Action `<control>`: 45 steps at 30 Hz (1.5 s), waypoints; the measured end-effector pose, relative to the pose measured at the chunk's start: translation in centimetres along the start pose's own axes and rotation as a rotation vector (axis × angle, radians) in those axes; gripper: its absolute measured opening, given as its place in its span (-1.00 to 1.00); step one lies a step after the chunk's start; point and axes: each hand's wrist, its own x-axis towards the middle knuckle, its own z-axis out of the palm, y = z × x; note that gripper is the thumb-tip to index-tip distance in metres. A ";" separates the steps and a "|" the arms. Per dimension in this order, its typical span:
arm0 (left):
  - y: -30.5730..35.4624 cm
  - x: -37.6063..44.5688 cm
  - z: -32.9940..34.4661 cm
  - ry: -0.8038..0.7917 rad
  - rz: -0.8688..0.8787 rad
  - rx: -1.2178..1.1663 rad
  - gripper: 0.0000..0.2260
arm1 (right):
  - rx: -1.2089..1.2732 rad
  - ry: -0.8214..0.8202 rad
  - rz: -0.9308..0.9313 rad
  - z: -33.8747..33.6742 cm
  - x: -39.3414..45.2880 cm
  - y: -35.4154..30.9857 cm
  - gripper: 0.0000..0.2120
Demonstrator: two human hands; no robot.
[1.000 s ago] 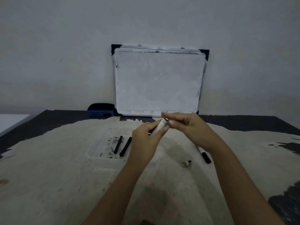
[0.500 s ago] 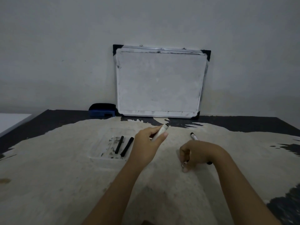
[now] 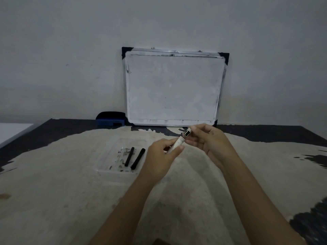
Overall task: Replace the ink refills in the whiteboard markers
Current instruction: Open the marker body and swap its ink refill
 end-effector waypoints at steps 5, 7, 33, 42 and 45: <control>0.0 0.0 -0.1 0.009 0.005 -0.003 -0.80 | -0.119 0.043 -0.098 0.5 0.0 0.4 -0.96; 0.0 0.0 -0.1 0.005 0.007 -0.006 -0.80 | -0.162 0.040 -0.116 0.6 -0.1 0.5 -0.90; 0.5 -0.1 -0.2 0.122 -0.023 -0.048 -0.89 | -0.331 -0.144 -0.208 1.3 -0.6 1.3 -0.79; 1.3 -0.2 -0.9 0.196 -0.110 -0.240 -0.89 | -0.269 -0.323 0.064 2.0 -0.9 2.0 -0.50; 1.1 -0.1 -0.8 0.208 -0.270 -0.454 -0.88 | -0.362 -0.466 0.277 2.1 -1.1 2.0 -0.53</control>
